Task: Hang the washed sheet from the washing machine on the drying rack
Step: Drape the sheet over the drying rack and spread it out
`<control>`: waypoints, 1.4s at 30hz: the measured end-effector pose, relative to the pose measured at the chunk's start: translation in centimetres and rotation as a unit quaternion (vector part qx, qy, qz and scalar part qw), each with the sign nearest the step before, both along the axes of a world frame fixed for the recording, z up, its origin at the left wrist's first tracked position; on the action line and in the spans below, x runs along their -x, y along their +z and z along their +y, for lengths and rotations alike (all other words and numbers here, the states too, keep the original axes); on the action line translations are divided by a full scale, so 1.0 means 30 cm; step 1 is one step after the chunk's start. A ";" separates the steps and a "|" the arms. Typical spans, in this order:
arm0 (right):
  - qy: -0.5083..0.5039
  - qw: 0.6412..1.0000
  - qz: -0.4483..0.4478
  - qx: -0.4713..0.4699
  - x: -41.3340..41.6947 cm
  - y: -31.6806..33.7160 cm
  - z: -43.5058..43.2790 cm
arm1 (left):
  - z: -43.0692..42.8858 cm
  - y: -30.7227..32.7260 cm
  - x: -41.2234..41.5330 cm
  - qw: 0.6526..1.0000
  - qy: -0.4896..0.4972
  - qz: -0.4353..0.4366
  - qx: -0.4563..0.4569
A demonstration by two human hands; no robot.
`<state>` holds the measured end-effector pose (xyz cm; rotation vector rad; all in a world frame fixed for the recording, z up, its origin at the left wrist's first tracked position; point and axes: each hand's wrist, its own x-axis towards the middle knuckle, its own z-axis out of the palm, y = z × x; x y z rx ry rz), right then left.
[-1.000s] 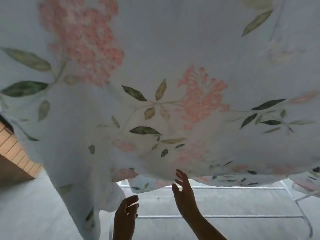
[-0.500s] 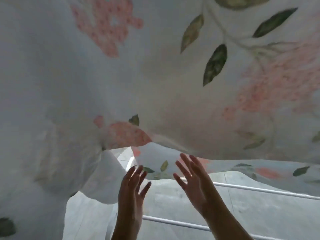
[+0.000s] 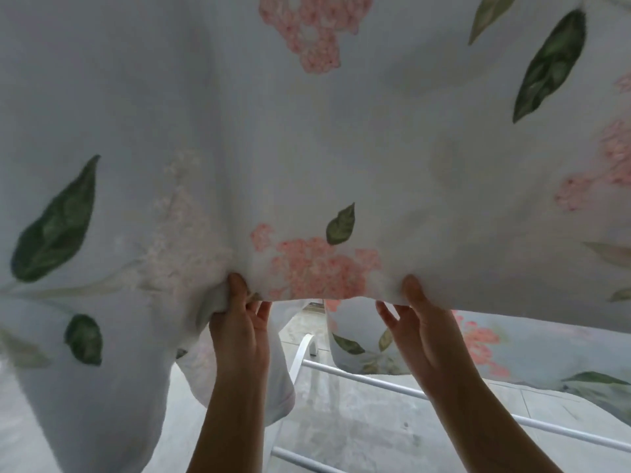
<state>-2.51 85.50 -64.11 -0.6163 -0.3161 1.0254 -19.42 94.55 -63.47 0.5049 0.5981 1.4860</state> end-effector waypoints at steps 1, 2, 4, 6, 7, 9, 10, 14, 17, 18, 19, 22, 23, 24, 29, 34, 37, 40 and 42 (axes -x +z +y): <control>-0.009 1.000 -0.013 0.004 0.002 -0.003 -0.003 | -0.001 -0.010 0.008 1.000 0.004 0.011 -0.001; -0.015 1.000 -0.022 0.010 -0.001 -0.012 -0.009 | -0.002 -0.024 0.009 1.000 0.007 0.021 -0.004; -0.025 0.999 -0.036 0.017 -0.006 -0.038 -0.026 | -0.010 -0.057 0.011 0.999 0.009 0.035 0.001; -0.033 0.999 -0.039 0.018 -0.019 -0.057 -0.043 | -0.021 -0.087 0.005 0.999 0.000 0.045 0.011; -0.036 0.999 -0.034 0.017 -0.020 -0.064 -0.053 | -0.034 -0.092 0.007 0.998 -0.017 0.051 0.012; -0.033 0.999 -0.026 0.017 -0.015 -0.068 -0.063 | -0.043 -0.086 0.023 0.998 -0.034 0.051 0.002; -0.021 0.999 -0.023 0.014 -0.008 -0.062 -0.067 | -0.047 -0.068 0.040 0.999 -0.032 0.033 -0.012; 0.062 0.997 -0.013 -0.038 0.042 -0.048 -0.046 | -0.019 -0.030 0.141 0.993 -0.019 -0.072 -0.088; 0.049 0.998 -0.045 -0.021 0.083 -0.052 -0.033 | -0.006 -0.059 0.199 0.996 0.035 -0.078 -0.029; 0.038 0.996 -0.082 -0.003 0.090 -0.062 -0.031 | -0.006 -0.079 0.211 0.997 0.055 -0.057 -0.010; 0.014 0.991 -0.133 0.023 0.091 -0.073 -0.033 | -0.008 -0.093 0.209 0.997 0.066 -0.030 0.007; -0.066 0.948 -0.299 0.088 0.080 -0.097 -0.040 | -0.025 -0.129 0.186 0.996 0.068 0.042 0.032; -0.082 0.942 -0.314 0.089 0.076 -0.101 -0.043 | -0.030 -0.137 0.176 0.996 0.066 0.054 0.034; -0.093 0.939 -0.321 0.085 0.070 -0.107 -0.044 | -0.034 -0.142 0.167 0.995 0.063 0.063 0.034; -0.106 0.932 -0.334 0.095 0.056 -0.151 -0.060 | -0.042 -0.178 0.160 0.990 0.056 0.121 0.035; -0.096 0.927 -0.348 0.101 0.059 -0.200 -0.089 | -0.052 -0.213 0.157 0.982 0.058 0.172 0.060; -0.082 0.930 -0.343 0.106 0.053 -0.214 -0.098 | -0.064 -0.224 0.147 0.979 0.060 0.183 0.063; -0.083 0.927 -0.347 0.118 0.042 -0.231 -0.103 | -0.067 -0.240 0.140 0.977 0.058 0.196 0.065; -0.087 0.924 -0.350 0.130 0.036 -0.241 -0.106 | -0.063 -0.253 0.137 0.976 0.055 0.200 0.071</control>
